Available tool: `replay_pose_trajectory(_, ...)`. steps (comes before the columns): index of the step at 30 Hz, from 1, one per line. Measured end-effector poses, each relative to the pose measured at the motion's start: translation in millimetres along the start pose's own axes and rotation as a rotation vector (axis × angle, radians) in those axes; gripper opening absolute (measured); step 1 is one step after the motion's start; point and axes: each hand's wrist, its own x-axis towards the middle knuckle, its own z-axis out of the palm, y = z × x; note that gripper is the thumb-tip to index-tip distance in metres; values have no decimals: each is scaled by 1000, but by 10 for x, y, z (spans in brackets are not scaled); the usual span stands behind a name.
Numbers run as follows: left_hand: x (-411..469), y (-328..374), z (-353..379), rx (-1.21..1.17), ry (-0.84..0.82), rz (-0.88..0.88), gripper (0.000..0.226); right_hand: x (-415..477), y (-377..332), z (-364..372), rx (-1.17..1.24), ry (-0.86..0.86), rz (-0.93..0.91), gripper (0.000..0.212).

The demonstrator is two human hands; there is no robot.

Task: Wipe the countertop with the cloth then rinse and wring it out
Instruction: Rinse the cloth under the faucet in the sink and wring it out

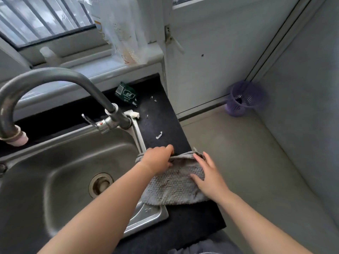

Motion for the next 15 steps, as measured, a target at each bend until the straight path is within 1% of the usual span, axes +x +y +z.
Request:
replay_pose_trajectory(2, -34, -16, -41, 49, -72, 56, 30, -24, 9, -49, -11, 23, -13, 63)
replay_pose_trajectory(4, -123, -56, -62, -31, -26, 105, 30, -67, -3, -104, -6, 91, -16, 58)
replay_pose_trajectory(6, -274, -123, -110, -216, 71, 97, 27, -118, -47, -141, 11, 150, -36, 52)
replay_pose_trajectory(10, -655, -249, -285, -593, 245, -41, 21, -244, -247, -111, 76, 58, -76, 41)
replay_pose_trajectory(11, -749, -263, -326, -678, 289, -77, 20, -265, -299, -77, 92, 70, -79, 40)
replay_pose_trajectory(12, -844, -266, -374, -757, 322, -101, 20, -281, -354, -42, 110, 103, -69, 38)
replay_pose_trajectory(14, -1034, -244, -478, -896, 378, -118, 21, -305, -477, 29, 190, 143, 10, 32)
replay_pose_trajectory(15, -1129, -231, -535, -969, 413, -115, 21, -309, -555, 65, 257, 105, 64, 26)
